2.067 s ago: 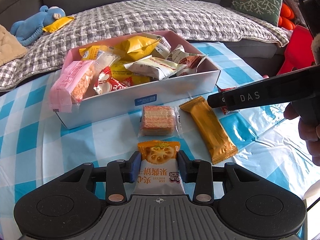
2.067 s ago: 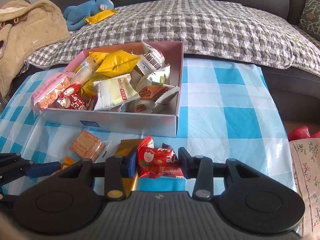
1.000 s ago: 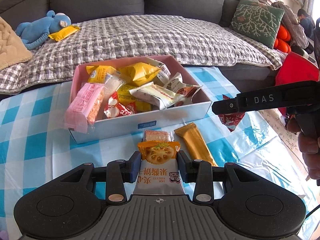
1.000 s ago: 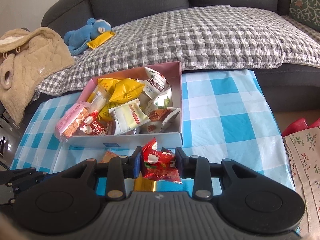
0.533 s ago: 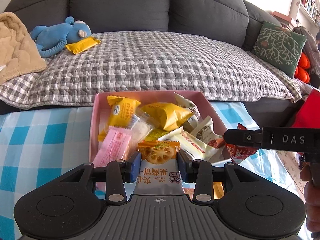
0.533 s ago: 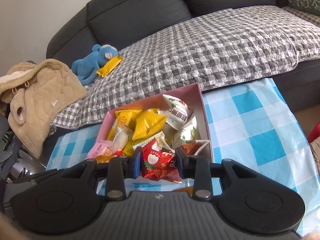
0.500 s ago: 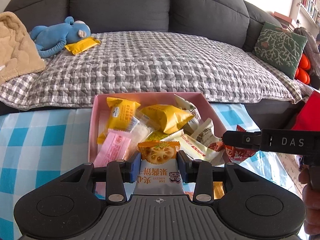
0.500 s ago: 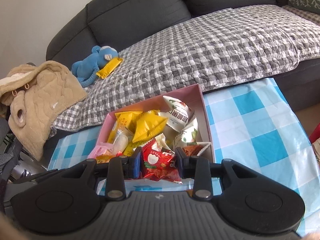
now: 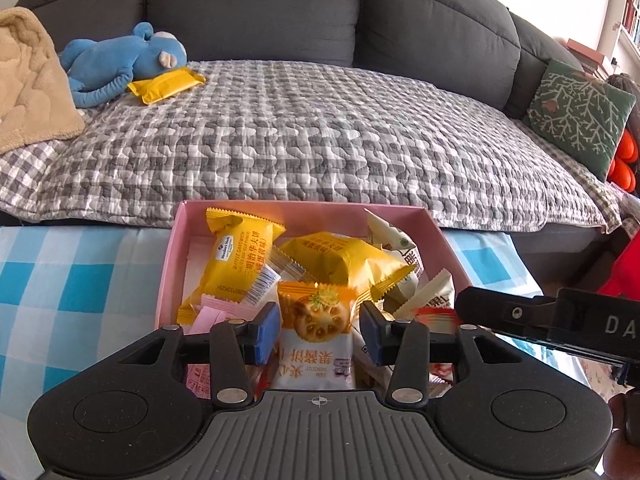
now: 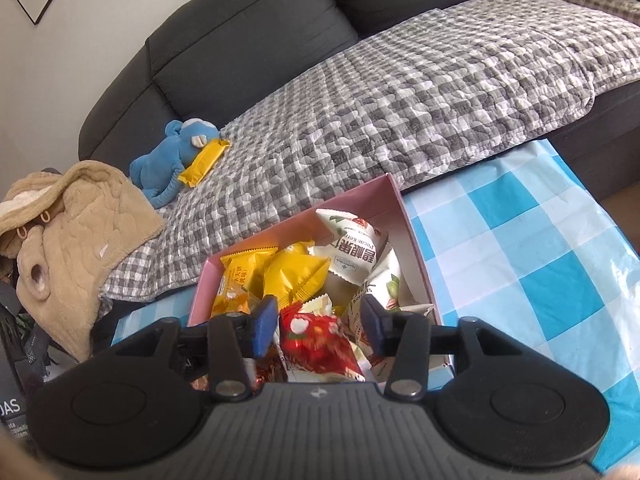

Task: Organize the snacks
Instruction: 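Carry both packs over the box and release them inside, then move both tools back toward the square wafer pack and gold bar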

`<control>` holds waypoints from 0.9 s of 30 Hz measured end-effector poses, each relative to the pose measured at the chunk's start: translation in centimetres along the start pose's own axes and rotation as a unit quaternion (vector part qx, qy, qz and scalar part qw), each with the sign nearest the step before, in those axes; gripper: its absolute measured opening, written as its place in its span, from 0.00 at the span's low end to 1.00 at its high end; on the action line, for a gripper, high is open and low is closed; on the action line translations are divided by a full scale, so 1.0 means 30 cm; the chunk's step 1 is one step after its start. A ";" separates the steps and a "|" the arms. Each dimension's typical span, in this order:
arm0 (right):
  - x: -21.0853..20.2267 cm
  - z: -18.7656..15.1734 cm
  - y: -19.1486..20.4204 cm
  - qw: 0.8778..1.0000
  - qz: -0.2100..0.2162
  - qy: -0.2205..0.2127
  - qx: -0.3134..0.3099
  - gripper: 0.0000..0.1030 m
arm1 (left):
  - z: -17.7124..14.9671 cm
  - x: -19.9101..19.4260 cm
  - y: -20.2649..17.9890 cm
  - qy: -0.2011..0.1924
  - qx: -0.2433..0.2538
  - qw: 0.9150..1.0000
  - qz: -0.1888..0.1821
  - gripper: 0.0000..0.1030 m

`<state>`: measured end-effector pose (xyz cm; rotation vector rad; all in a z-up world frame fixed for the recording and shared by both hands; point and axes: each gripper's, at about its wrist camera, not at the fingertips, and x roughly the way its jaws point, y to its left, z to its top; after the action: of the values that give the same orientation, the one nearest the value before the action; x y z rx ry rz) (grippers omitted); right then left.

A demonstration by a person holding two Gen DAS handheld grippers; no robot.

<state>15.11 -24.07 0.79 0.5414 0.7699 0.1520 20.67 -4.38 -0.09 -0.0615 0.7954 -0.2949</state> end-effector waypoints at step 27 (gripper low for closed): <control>-0.101 -0.065 0.011 0.998 -0.036 0.020 -0.040 0.78 | -0.164 -0.161 0.024 0.026 0.023 0.999 0.007 0.77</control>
<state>11.60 -23.97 1.70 0.4359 0.8168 0.1273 14.16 -2.06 -0.29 -0.0050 0.8397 -0.3016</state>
